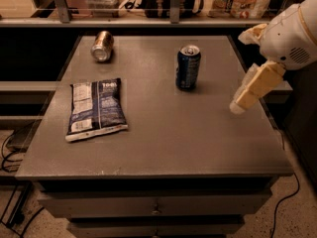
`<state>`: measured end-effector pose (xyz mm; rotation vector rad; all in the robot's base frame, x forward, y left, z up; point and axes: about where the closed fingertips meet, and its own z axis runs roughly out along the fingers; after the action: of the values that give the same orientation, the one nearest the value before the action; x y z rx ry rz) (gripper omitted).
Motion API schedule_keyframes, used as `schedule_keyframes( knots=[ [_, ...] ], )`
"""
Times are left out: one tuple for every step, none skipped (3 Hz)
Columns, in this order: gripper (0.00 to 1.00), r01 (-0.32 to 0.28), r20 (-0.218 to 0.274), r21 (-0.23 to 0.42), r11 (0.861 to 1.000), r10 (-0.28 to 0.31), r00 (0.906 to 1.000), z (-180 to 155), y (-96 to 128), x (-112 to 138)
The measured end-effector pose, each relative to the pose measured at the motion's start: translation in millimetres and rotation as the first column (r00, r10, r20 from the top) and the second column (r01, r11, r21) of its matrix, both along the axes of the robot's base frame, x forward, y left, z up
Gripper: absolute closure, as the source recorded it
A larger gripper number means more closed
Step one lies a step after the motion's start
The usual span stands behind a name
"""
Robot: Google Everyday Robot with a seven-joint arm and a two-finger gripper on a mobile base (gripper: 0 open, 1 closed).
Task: Pick pepsi can
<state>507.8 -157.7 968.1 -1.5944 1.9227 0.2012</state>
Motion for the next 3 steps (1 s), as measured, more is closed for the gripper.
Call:
schedule_keyframes(
  knots=[
    [0.0, 0.04, 0.007, 0.015, 0.999, -0.04, 0.9992, -4, -2, 15],
    [0.0, 0.068, 0.006, 0.039, 0.997, -0.068, 0.9977, -12, -4, 38],
    [0.0, 0.088, -0.001, 0.072, 0.994, -0.088, 0.9961, -21, 0, 58]
  ],
)
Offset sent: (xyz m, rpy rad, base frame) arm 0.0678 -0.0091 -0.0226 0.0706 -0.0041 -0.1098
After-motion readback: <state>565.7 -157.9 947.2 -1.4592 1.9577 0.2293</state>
